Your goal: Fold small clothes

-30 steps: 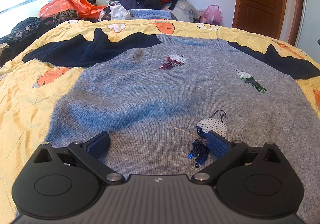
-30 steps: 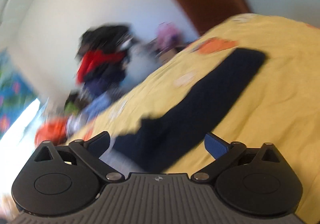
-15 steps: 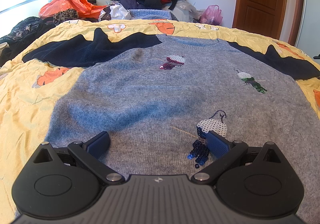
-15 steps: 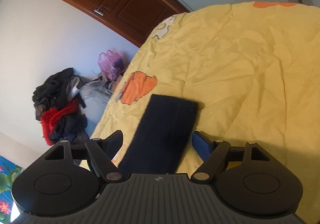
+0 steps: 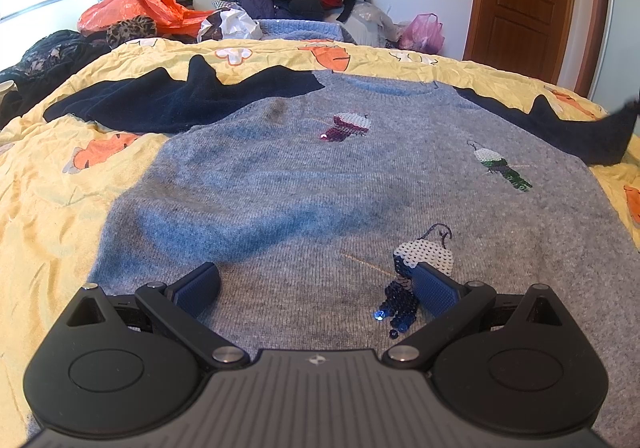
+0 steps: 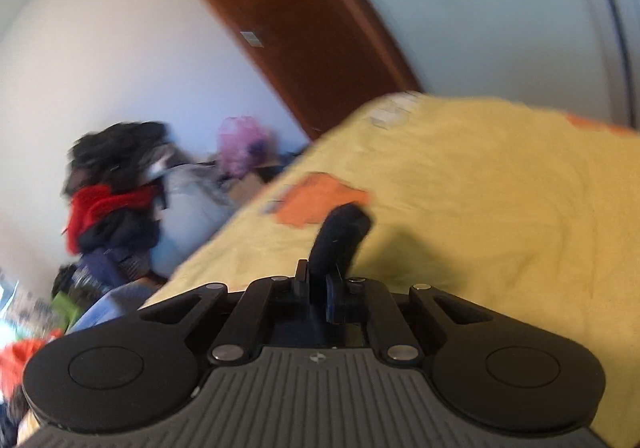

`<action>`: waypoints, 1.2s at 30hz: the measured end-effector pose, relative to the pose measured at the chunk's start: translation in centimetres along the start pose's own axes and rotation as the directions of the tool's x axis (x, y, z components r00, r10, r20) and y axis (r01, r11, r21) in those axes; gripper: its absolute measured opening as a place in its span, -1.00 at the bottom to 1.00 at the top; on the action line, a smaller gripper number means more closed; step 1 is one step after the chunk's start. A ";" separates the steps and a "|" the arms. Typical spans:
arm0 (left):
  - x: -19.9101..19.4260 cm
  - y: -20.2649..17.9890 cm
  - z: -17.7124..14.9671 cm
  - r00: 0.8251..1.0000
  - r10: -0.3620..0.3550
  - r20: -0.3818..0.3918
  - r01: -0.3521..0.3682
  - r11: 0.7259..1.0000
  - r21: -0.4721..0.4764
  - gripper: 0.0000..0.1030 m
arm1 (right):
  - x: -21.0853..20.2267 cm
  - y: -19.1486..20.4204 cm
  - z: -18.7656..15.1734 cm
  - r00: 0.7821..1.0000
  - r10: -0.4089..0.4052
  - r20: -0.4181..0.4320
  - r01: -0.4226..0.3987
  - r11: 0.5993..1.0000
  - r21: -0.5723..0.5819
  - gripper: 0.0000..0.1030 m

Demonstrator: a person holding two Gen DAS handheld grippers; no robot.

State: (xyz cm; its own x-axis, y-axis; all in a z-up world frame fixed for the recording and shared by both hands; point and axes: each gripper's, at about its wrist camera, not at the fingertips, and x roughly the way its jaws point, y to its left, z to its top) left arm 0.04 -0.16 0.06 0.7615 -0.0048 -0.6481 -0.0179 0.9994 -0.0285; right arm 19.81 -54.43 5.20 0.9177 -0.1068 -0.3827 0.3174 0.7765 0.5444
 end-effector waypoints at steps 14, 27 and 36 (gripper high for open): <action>-0.3 0.7 -0.1 0.999 -0.038 0.015 0.039 0.999 -0.031 1.00 | -4.2 21.4 -22.0 0.872 0.254 -0.418 -0.421 0.824 -0.378 -0.56; 2.2 3.2 8.0 0.860 -0.499 0.106 0.497 0.772 -0.397 1.00 | -11.1 11.8 -22.0 0.806 0.390 -0.446 -0.471 0.878 -0.084 0.48; 13.4 0.3 10.8 0.824 -0.567 -0.026 0.437 0.662 -0.609 0.74 | -10.2 10.8 -22.4 0.771 0.458 -0.443 -0.514 0.858 -0.008 0.59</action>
State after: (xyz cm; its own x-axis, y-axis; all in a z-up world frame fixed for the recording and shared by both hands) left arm 17.26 0.39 -0.40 0.6204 -0.5712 -0.5374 -0.0737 0.6397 -0.7651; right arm 8.52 -31.05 -1.76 0.7469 0.5481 -0.3766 -0.2008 0.7257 0.6580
